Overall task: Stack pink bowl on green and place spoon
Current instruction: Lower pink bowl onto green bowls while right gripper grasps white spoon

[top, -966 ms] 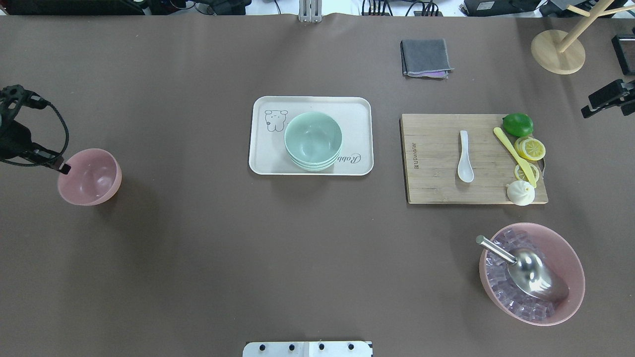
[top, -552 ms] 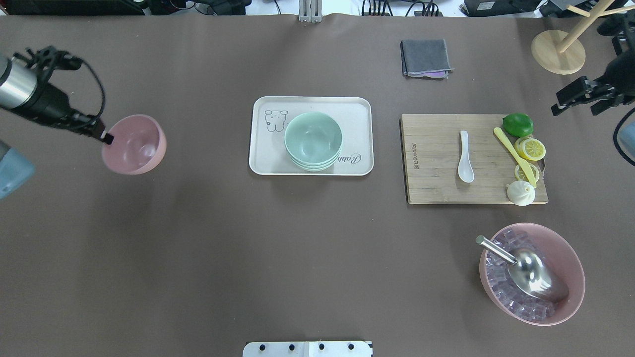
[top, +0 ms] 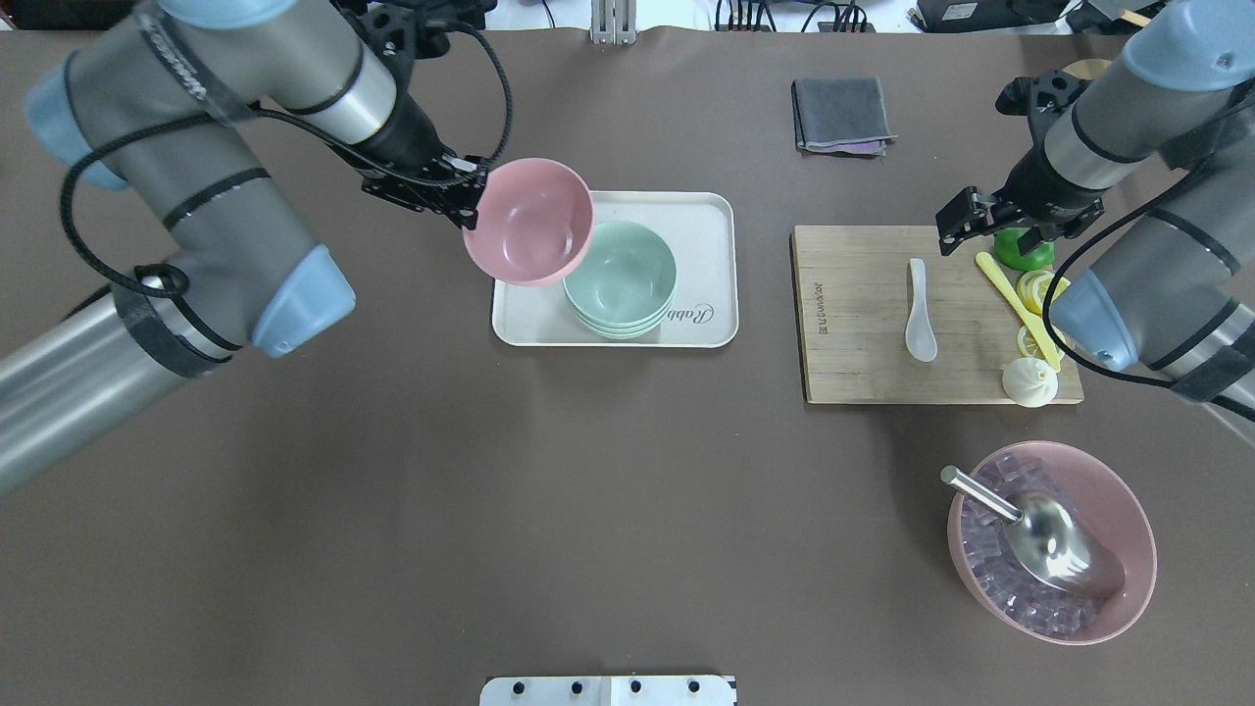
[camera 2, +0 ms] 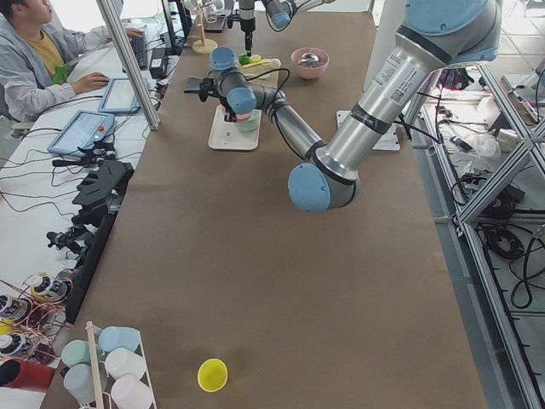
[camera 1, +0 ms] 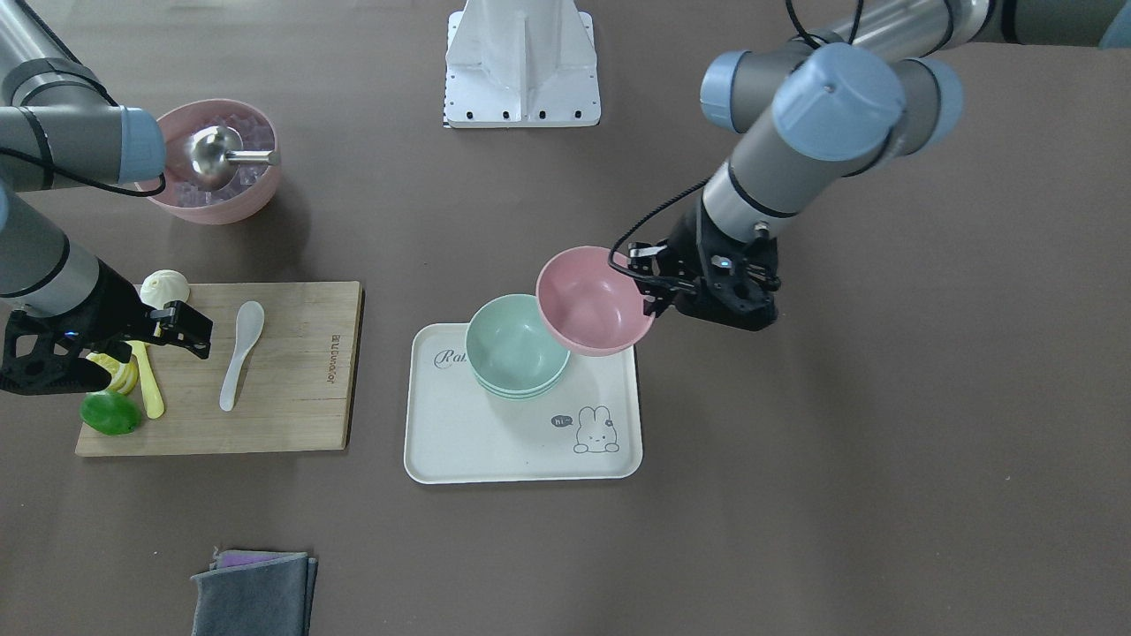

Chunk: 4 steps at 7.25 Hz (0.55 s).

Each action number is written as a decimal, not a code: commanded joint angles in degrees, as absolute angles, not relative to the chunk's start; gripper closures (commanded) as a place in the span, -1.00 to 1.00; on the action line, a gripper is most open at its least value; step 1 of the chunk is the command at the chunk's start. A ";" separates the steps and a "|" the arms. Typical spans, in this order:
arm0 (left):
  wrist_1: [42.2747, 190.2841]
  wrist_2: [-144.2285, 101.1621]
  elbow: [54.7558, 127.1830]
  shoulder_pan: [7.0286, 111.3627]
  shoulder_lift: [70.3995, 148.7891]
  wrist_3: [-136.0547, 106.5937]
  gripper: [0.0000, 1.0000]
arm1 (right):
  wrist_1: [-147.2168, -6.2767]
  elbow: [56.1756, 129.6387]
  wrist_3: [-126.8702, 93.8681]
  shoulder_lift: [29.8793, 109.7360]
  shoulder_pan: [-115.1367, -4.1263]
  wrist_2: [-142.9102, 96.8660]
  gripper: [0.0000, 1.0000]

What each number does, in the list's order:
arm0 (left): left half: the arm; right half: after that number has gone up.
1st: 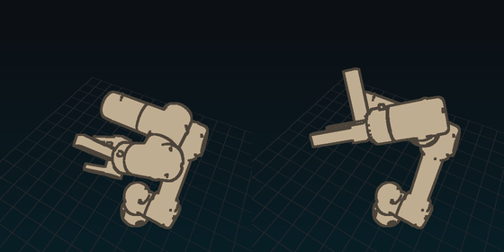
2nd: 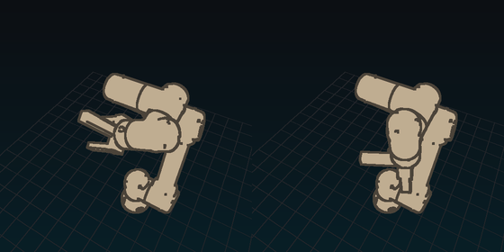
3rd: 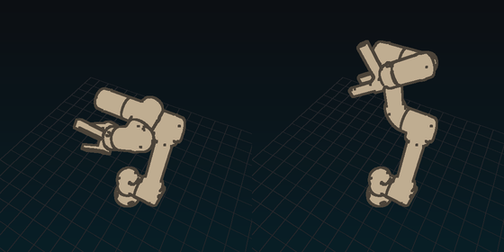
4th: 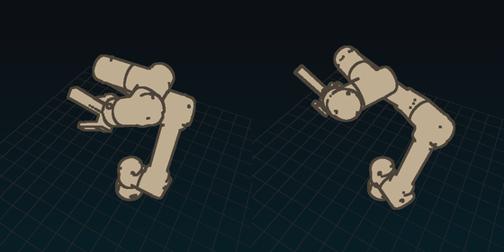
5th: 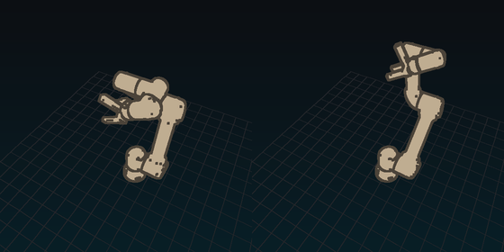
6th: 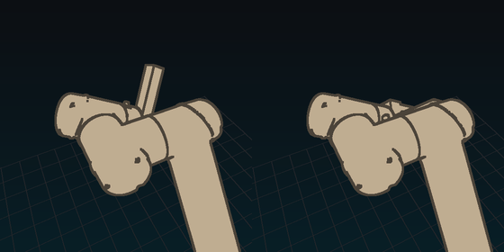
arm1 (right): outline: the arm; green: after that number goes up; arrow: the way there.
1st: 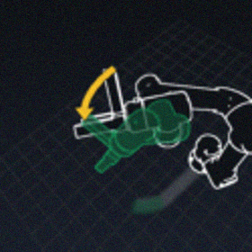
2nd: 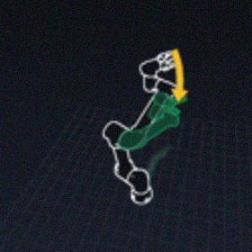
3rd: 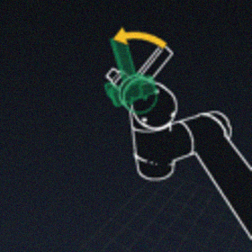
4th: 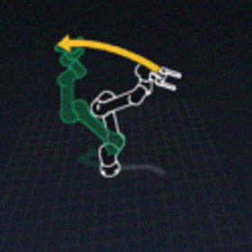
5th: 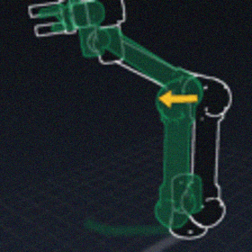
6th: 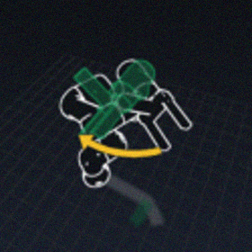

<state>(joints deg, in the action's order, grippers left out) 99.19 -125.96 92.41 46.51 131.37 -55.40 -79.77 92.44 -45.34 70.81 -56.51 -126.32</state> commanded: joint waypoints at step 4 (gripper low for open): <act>102.03 -120.67 84.12 41.66 137.11 -57.31 1.00 | -73.13 86.57 -52.73 69.61 -51.86 -122.61 -1.00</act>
